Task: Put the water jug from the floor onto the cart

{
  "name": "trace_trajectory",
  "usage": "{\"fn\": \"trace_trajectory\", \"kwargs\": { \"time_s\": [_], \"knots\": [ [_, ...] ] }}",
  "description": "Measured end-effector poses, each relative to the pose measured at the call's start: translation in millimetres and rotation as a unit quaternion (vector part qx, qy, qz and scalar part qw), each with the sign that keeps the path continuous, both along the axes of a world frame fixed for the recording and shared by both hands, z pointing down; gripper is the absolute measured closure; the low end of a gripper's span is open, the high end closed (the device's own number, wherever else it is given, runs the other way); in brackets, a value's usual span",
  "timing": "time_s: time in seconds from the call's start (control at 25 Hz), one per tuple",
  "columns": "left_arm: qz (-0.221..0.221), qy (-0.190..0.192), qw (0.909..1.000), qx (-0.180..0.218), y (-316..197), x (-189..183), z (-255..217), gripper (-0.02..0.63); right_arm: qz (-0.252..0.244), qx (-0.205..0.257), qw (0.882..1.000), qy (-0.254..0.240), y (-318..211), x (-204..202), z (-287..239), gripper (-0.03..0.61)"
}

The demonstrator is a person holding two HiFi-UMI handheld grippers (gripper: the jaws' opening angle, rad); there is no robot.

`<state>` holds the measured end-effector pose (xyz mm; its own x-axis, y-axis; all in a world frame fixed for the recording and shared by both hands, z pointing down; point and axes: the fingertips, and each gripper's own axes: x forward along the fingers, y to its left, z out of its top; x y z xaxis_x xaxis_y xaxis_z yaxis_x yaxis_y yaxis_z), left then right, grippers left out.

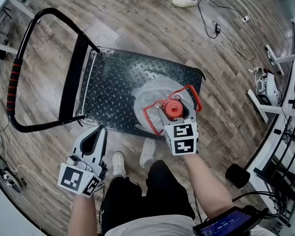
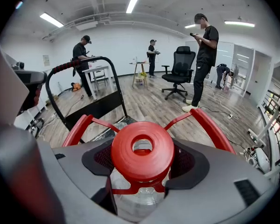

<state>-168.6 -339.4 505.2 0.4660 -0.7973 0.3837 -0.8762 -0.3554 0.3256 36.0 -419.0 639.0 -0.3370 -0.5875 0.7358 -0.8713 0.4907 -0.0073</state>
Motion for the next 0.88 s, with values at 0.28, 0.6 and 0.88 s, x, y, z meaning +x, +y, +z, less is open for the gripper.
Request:
{"fn": "trace_trajectory", "kwargs": {
  "time_s": [0.28,0.6,0.88],
  "knots": [
    [-0.004,0.029,0.9996,-0.003,4.2,-0.1,0.3,0.615,0.001,0.001,1.000,0.002,-0.2,-3.5,2.5,0.262],
    [0.000,0.024,0.9997,-0.006,10.5,-2.3,1.0,0.615,-0.004,0.016,1.000,0.006,0.1,-1.4,-1.4,0.262],
    [-0.006,0.034,0.9994,-0.008,16.7,-3.6,-4.5,0.615,-0.008,0.033,0.999,-0.002,3.3,-2.1,-31.5,0.262]
  ]
}}
